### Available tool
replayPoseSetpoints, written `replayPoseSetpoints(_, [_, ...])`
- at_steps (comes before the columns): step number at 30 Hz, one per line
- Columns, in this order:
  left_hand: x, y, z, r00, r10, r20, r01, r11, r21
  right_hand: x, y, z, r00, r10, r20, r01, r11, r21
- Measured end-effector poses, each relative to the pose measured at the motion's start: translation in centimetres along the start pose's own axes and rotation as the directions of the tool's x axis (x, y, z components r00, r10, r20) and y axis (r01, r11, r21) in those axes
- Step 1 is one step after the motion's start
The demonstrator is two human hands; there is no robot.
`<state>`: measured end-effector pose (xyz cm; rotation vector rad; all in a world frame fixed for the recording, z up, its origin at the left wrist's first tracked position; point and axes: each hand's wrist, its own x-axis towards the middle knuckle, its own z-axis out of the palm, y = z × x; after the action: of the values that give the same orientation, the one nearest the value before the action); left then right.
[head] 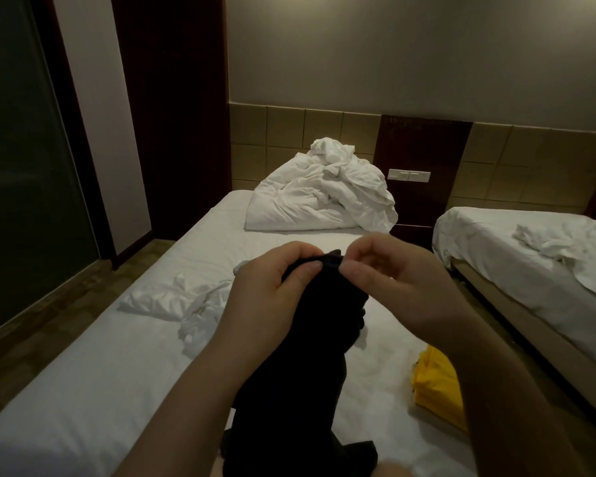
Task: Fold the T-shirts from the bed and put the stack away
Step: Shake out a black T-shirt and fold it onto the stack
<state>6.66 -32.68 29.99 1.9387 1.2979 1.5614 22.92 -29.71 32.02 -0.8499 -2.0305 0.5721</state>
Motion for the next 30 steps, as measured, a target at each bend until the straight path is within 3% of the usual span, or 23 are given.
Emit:
replayPoseSetpoints(6, [0.0, -0.2, 0.2, 0.999, 0.033, 0.001, -0.033, 0.999, 0.017, 0.4, 0.3, 0.1, 0.992, 0.048, 0.115, -0.044, 0.999, -0.032])
replayPoseSetpoints(13, [0.3, 0.0, 0.2, 0.999, 0.04, 0.028, -0.04, 0.999, 0.016, 0.6, 0.1, 0.8, 0.997, -0.083, -0.011, 0.078, 0.967, -0.241])
replayPoseSetpoints(15, [0.7, 0.0, 0.1, 0.999, 0.036, 0.039, -0.034, 0.999, -0.035, 0.7, 0.2, 1.2, 0.997, -0.071, -0.031, 0.065, 0.984, -0.168])
replayPoseSetpoints(18, [1.4, 0.2, 0.0, 0.998, -0.001, 0.067, 0.01, 0.989, -0.145, 0.8, 0.3, 1.8, 0.999, 0.02, -0.043, -0.014, 0.991, 0.135])
replayPoseSetpoints(21, [2.3, 0.3, 0.0, 0.995, 0.013, 0.101, 0.002, 0.99, -0.139, 1.2, 0.5, 2.0, 0.995, 0.055, -0.089, -0.036, 0.978, 0.207])
replayPoseSetpoints(30, [4.4, 1.1, -0.4, 0.992, 0.114, 0.053, -0.116, 0.992, 0.046, 5.4, 0.2, -0.2, 0.977, -0.136, -0.163, 0.11, 0.981, -0.161])
